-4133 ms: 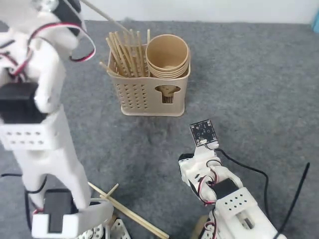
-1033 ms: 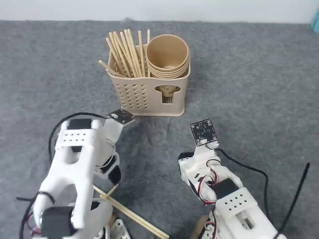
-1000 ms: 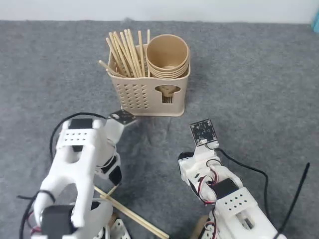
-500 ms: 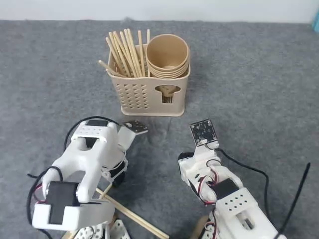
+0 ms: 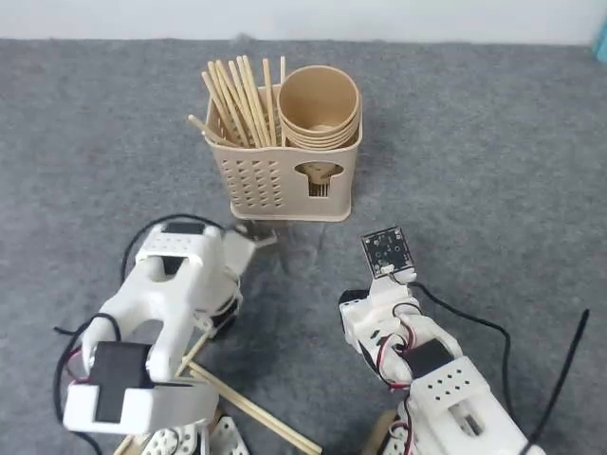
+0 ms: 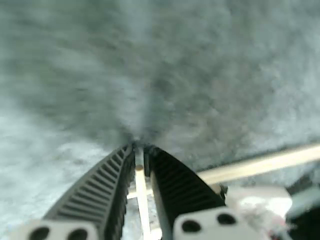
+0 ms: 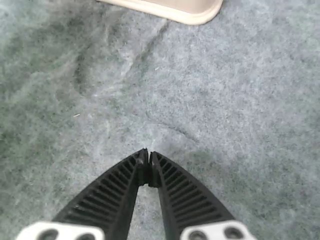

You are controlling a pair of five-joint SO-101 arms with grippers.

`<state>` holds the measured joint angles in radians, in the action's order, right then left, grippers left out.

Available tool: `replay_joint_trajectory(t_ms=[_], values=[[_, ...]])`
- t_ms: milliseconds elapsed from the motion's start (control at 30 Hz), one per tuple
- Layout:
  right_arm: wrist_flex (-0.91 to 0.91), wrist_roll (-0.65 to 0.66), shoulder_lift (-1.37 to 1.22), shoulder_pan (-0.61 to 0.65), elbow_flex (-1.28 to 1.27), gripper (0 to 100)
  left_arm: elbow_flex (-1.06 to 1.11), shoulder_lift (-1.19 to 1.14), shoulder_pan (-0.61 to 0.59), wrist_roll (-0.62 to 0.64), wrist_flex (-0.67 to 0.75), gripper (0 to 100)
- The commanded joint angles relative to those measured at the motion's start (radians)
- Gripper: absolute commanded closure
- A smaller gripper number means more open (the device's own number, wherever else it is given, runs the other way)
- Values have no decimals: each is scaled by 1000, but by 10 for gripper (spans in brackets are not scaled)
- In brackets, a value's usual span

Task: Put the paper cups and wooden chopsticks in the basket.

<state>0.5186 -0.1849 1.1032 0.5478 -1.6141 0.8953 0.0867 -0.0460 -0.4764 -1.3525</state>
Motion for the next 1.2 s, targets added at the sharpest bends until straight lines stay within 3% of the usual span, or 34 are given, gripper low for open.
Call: replay_joint_trajectory(t_ms=[0,500,767,1167], values=[[-31,14,18,-13,11,987,-127,-2,-9,106,-23,987],[-31,14,18,-13,11,987,-519,-2,-26,419,-48,987],[-31,14,18,-13,11,987,-705,-3,-92,416,-318,987],[-31,14,18,-13,11,987,-806,-3,-269,416,-334,987]])
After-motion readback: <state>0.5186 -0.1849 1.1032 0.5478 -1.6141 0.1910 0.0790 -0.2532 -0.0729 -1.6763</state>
